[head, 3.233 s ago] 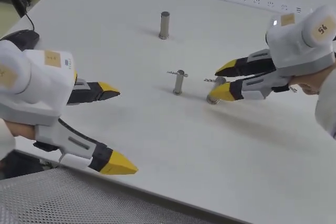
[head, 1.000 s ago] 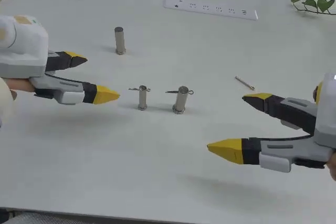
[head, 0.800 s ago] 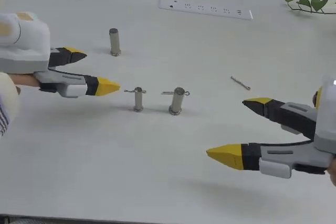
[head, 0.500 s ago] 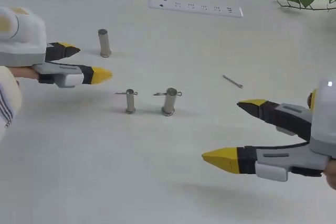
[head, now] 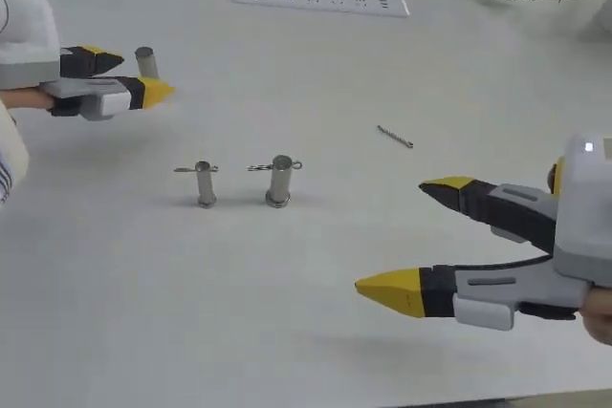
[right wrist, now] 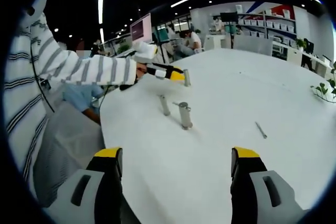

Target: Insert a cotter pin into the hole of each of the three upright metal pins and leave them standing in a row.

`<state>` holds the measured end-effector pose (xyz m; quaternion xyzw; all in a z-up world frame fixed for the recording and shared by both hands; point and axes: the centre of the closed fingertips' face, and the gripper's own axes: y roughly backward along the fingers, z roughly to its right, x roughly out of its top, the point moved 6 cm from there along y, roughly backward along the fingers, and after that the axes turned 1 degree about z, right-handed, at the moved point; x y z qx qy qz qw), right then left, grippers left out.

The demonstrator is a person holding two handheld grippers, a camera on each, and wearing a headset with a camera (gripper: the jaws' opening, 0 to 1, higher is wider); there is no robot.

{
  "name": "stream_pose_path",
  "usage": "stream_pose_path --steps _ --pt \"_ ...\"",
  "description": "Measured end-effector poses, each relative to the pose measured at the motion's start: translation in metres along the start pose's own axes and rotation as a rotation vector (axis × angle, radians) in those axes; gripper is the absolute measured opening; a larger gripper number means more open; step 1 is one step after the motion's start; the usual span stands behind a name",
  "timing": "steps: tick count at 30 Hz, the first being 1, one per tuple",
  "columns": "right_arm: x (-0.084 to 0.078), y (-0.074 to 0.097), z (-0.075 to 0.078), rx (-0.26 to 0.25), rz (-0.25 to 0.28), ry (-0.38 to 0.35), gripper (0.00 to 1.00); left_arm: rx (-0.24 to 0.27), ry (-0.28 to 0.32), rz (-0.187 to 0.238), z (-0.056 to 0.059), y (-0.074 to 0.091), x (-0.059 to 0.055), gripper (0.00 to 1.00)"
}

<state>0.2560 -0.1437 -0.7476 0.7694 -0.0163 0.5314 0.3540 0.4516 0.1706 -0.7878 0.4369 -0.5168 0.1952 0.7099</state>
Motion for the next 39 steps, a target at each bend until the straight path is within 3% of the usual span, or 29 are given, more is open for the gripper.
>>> stream_pose_path --steps 13,20,27,33,35,39 --pt "-0.010 0.013 0.003 -0.024 -0.018 -0.024 0.86 0.010 -0.027 -0.016 -0.002 -0.021 0.005 0.19" --pt "-0.011 0.015 0.005 -0.033 -0.020 -0.029 0.85 0.025 -0.040 -0.024 -0.004 -0.023 0.007 0.13" --pt "-0.010 0.013 0.005 -0.032 -0.015 -0.028 0.84 0.014 -0.066 -0.051 -0.004 -0.020 0.006 0.12" --pt "-0.010 0.013 0.005 -0.032 -0.012 -0.029 0.84 0.016 -0.055 -0.050 -0.004 -0.021 0.007 0.12" --pt "-0.010 0.012 0.006 -0.033 -0.012 -0.029 0.84 0.009 -0.027 -0.046 -0.006 -0.021 0.006 0.12" --pt "-0.011 0.012 0.006 -0.033 -0.013 -0.032 0.83 0.008 -0.043 -0.047 -0.006 -0.021 0.006 0.11"
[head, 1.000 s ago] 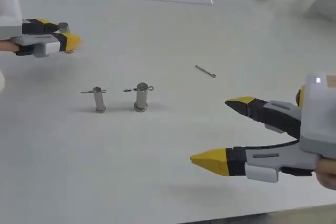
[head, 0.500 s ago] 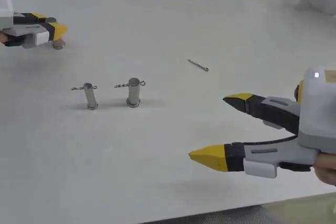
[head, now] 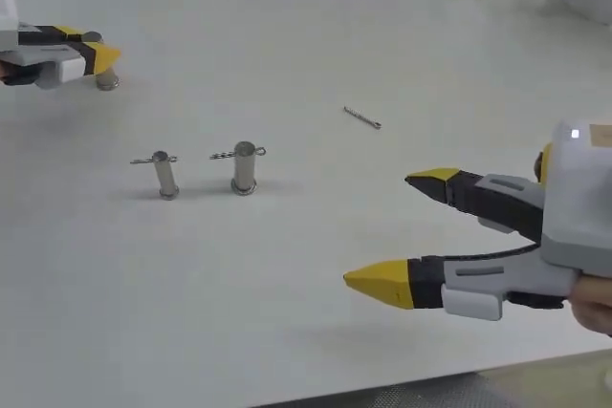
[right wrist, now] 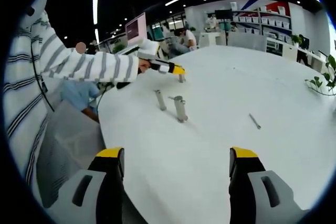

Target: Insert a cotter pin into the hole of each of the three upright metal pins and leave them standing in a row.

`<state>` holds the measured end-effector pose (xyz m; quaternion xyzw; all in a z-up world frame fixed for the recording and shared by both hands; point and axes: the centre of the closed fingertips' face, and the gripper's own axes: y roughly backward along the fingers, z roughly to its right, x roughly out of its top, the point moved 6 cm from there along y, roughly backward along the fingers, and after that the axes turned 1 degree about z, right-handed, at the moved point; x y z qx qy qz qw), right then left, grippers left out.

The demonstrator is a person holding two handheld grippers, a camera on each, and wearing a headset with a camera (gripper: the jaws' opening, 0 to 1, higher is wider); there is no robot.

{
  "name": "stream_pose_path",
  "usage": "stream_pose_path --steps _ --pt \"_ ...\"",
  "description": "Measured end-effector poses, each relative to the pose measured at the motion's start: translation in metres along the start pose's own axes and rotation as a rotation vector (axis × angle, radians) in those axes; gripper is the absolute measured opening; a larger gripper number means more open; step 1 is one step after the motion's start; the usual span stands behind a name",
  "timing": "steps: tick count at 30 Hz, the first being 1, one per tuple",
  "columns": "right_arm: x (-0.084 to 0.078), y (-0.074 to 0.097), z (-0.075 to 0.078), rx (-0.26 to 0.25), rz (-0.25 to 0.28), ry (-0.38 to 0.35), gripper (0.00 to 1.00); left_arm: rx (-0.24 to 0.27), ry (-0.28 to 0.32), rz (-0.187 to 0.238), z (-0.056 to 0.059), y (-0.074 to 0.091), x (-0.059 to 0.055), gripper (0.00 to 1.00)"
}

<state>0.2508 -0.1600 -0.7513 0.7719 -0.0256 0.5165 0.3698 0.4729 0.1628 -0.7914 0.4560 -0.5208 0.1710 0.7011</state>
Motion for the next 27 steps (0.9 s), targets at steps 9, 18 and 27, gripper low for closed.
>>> stream_pose_path --steps 9,18,27 --pt "0.000 -0.001 0.000 0.002 0.003 -0.001 0.82 -0.006 -0.025 -0.005 0.002 0.000 0.000 0.11" --pt "-0.001 -0.002 0.001 0.002 0.002 -0.005 0.82 -0.013 -0.018 -0.012 0.005 0.005 0.000 0.10" --pt "0.001 -0.004 0.000 0.007 0.003 -0.002 0.82 -0.019 -0.030 -0.005 0.005 0.013 0.005 0.10"
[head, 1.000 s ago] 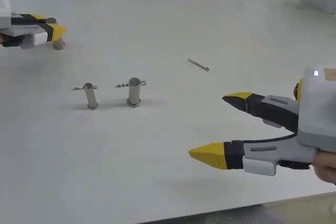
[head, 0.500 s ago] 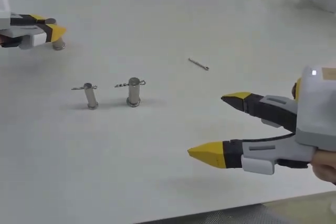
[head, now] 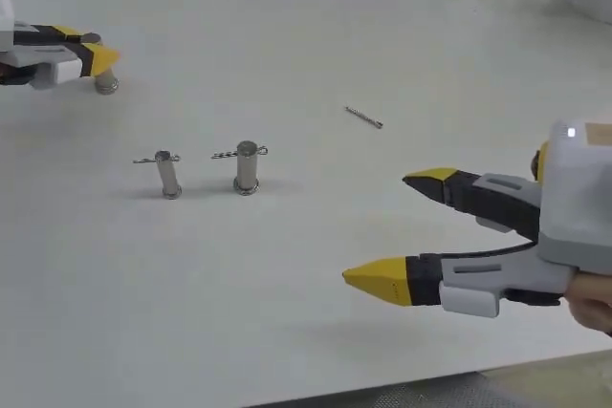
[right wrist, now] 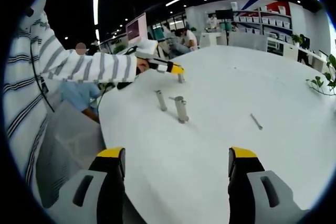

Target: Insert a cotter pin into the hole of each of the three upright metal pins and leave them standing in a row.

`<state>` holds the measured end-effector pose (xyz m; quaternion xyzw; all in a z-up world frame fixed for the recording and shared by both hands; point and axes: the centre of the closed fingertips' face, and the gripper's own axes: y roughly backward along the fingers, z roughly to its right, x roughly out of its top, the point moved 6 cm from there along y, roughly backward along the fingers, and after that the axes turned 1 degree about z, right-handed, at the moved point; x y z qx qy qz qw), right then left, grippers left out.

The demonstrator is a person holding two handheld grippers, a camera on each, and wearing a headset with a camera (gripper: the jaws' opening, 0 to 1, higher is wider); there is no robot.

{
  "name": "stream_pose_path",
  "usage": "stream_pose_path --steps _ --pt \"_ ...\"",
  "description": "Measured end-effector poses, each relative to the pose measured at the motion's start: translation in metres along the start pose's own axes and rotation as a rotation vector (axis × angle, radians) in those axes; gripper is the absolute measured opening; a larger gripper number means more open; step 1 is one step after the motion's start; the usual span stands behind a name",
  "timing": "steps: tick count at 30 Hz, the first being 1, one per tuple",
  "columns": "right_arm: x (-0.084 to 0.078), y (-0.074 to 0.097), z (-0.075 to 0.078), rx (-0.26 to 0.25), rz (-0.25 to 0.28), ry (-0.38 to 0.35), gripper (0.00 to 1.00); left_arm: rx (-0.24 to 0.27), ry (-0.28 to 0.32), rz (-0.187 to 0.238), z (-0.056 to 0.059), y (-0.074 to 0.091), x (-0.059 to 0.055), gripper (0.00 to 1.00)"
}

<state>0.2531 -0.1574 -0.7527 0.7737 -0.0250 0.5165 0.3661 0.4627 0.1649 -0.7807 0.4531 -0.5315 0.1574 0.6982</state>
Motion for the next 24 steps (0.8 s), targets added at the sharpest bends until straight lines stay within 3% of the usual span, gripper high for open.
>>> stream_pose_path --steps 10,11,21,24 --pt "0.002 -0.002 -0.003 0.012 0.002 0.014 0.82 -0.023 -0.032 0.005 0.003 0.023 0.013 0.10" --pt "0.002 -0.003 -0.003 0.014 0.003 0.015 0.82 -0.030 -0.038 0.006 0.009 0.029 0.015 0.10" --pt "0.003 -0.002 -0.006 0.027 0.013 0.027 0.82 -0.076 -0.034 0.030 0.026 0.051 0.023 0.10" --pt "0.002 -0.002 -0.007 0.030 0.014 0.029 0.82 -0.092 -0.046 0.032 0.025 0.054 0.025 0.10"
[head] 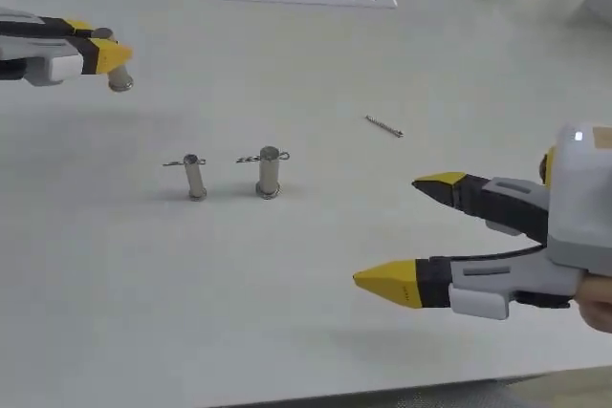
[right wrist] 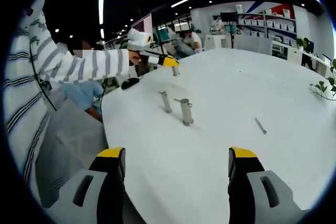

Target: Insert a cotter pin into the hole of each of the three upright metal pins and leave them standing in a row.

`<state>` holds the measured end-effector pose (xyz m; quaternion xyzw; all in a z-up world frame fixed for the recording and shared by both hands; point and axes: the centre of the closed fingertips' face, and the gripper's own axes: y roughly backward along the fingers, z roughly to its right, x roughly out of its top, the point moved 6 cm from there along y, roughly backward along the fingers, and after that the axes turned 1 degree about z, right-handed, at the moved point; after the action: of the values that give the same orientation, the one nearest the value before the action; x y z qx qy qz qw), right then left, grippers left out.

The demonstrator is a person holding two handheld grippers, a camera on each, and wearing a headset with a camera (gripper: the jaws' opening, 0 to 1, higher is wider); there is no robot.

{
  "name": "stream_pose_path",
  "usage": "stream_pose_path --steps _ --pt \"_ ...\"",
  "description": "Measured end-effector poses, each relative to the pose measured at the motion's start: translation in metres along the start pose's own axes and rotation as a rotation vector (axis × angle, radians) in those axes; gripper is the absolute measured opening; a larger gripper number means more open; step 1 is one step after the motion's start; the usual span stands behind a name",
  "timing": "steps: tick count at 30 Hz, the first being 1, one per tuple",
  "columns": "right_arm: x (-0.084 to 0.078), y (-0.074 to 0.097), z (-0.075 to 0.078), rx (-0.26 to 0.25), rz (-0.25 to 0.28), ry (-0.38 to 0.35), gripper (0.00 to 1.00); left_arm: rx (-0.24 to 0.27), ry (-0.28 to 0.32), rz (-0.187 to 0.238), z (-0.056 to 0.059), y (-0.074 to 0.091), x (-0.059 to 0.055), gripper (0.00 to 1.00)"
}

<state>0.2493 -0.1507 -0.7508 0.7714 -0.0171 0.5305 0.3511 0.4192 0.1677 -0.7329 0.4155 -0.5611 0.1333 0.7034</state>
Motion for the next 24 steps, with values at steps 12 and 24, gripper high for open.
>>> stream_pose_path --steps 12,24 --pt "-0.001 0.003 -0.002 -0.002 0.011 0.008 0.81 -0.083 -0.040 0.019 0.015 0.017 0.009 0.10" --pt "-0.003 0.006 -0.004 -0.009 0.014 0.013 0.81 -0.164 -0.129 -0.013 0.047 0.037 0.012 0.11"
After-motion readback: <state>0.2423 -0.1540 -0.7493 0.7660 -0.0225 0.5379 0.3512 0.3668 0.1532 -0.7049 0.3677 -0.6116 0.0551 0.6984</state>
